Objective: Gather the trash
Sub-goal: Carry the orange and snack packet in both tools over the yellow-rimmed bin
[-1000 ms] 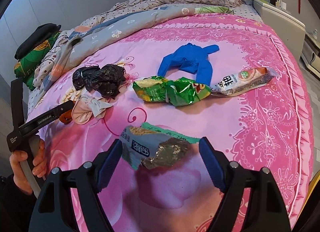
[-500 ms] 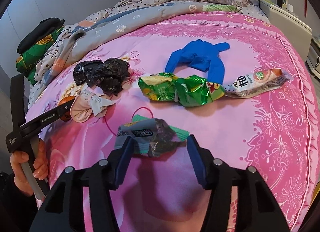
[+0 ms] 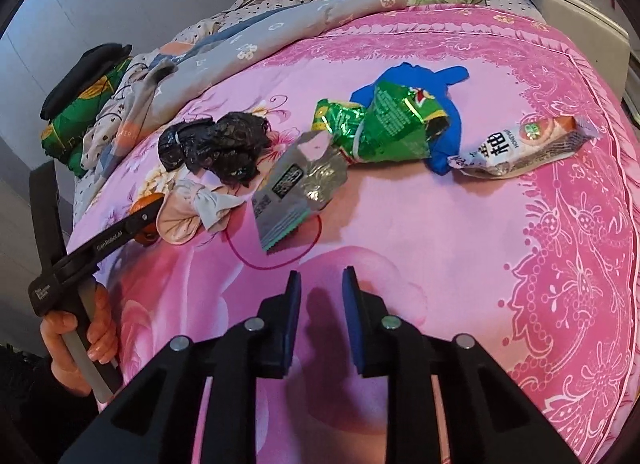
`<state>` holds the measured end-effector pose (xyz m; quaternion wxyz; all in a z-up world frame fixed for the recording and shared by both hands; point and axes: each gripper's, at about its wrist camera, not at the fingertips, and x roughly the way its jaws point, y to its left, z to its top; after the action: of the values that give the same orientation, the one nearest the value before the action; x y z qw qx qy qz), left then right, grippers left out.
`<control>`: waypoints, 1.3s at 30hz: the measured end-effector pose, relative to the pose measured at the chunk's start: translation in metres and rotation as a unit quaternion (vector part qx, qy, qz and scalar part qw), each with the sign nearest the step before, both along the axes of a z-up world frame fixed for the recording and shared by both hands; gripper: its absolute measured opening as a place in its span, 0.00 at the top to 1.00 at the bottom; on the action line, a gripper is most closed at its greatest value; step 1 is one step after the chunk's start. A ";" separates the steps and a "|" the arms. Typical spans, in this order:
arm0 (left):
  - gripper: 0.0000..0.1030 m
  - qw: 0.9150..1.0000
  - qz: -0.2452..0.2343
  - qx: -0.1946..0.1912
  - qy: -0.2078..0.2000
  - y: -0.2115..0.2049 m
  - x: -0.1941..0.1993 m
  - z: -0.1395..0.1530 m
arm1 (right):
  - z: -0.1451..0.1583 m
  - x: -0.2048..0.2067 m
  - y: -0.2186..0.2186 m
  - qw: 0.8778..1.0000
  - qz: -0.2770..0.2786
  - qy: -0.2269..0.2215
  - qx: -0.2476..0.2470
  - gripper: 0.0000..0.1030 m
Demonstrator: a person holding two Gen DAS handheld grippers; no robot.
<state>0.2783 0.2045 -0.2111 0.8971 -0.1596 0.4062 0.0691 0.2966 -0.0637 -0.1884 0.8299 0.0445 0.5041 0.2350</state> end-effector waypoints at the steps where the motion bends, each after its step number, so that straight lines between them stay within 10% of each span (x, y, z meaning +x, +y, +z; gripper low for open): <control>1: 0.65 1.000 0.000 -0.002 0.000 0.000 0.000 0.000 | 0.004 0.001 -0.002 1.000 -0.003 -0.007 0.008 0.66; 4: 0.65 1.000 0.001 -0.005 -0.002 0.000 0.000 -0.001 | 0.018 0.009 -0.010 0.999 -0.024 -0.021 0.036 0.38; 16: 0.65 1.000 0.004 -0.017 -0.012 0.004 -0.001 -0.003 | 0.001 0.056 0.034 0.999 -0.019 0.022 0.038 0.38; 22: 0.68 1.000 0.001 -0.020 -0.021 0.003 -0.003 -0.001 | -0.014 0.060 0.049 0.999 -0.014 0.031 0.027 0.62; 39: 0.69 0.998 -0.023 0.000 -0.055 -0.023 -0.033 0.052 | 0.035 0.014 0.002 0.999 -0.020 -0.005 0.038 0.64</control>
<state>0.2450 0.1810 -0.1591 0.9196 -0.1534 0.3596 0.0396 0.3110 -0.0620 -0.1532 0.8348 0.0850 0.4893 0.2379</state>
